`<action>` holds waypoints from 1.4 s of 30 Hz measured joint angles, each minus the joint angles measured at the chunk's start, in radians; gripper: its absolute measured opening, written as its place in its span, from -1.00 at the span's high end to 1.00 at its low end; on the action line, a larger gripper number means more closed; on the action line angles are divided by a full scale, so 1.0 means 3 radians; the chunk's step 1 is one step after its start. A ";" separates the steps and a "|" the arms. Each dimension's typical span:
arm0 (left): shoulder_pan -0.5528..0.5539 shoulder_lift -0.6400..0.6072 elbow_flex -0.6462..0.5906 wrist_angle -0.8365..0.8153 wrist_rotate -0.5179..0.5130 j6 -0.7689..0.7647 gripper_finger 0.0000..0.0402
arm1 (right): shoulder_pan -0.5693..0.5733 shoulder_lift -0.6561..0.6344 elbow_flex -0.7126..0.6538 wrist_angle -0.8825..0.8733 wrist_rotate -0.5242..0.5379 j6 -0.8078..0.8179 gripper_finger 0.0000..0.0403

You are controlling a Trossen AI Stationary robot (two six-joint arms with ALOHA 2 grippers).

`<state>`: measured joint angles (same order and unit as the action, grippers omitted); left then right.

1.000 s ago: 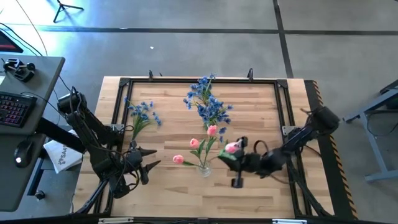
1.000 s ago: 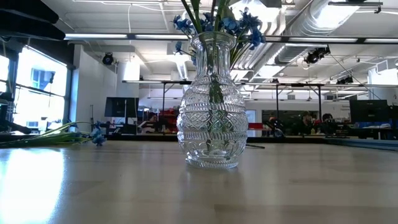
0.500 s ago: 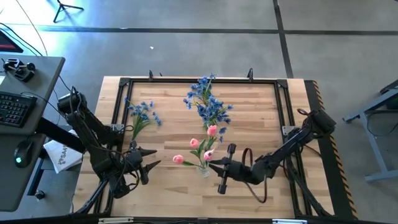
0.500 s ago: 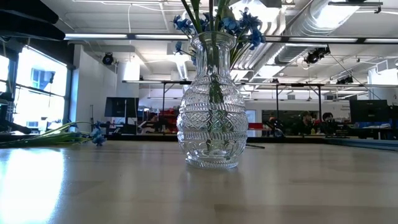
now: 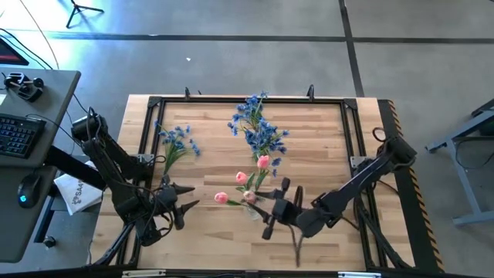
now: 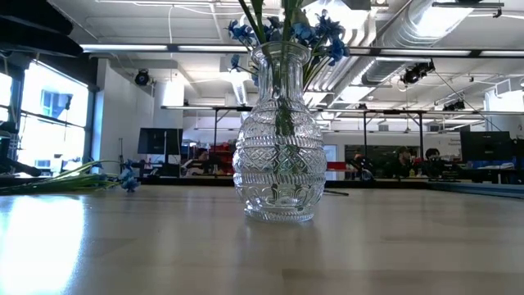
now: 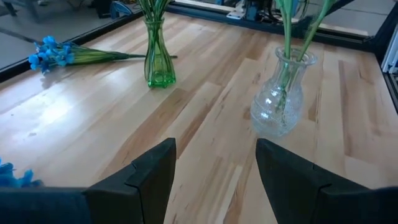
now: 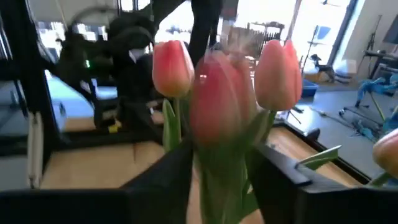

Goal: Sort flowers into vase by color
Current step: Put the pink tulip into the transparent vase, then put the bottom blue flowers into the green vase

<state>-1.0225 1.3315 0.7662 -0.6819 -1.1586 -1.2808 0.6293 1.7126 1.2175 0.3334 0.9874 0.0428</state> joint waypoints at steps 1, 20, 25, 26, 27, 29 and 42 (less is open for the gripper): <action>0.0000 0.0000 -0.0001 0.0001 0.0020 -0.0001 -0.04 | 0.0008 0.0000 0.0107 -0.0278 0.0001 0.0102 0.19; 0.0483 -0.0168 0.0211 -0.1561 0.1500 -0.1070 -0.04 | 0.0325 -0.0002 0.1408 -0.2770 -0.0484 0.1344 -0.06; 0.1141 -0.0168 0.0211 -0.1848 0.1960 -0.0681 -0.04 | 0.0534 0.0109 0.1069 -0.2704 -0.0107 0.1617 -0.06; 0.1263 -0.0168 0.0211 -0.1881 0.2008 -0.0588 -0.04 | 0.0562 0.0140 0.0984 -0.2660 -0.0073 0.1726 -0.06; 0.1398 -0.0168 0.0211 -0.1915 0.2072 -0.0489 -0.04 | 0.0584 0.0169 0.0900 -0.2609 -0.0065 0.1842 -0.06; 0.1633 -0.0169 0.0211 -0.1981 0.2213 -0.0328 -0.04 | 0.0617 0.0239 0.0764 -0.2505 -0.0089 0.2077 -0.06; 0.2173 -0.0118 -0.0208 -0.1850 0.2897 -0.0349 -0.04 | 0.0662 0.0983 0.0442 -0.1252 -0.0367 0.2015 -0.06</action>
<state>-0.3707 1.2961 0.7039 -1.2370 -0.2894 -1.3854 0.8280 2.0075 1.3502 -0.0422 0.8775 0.6474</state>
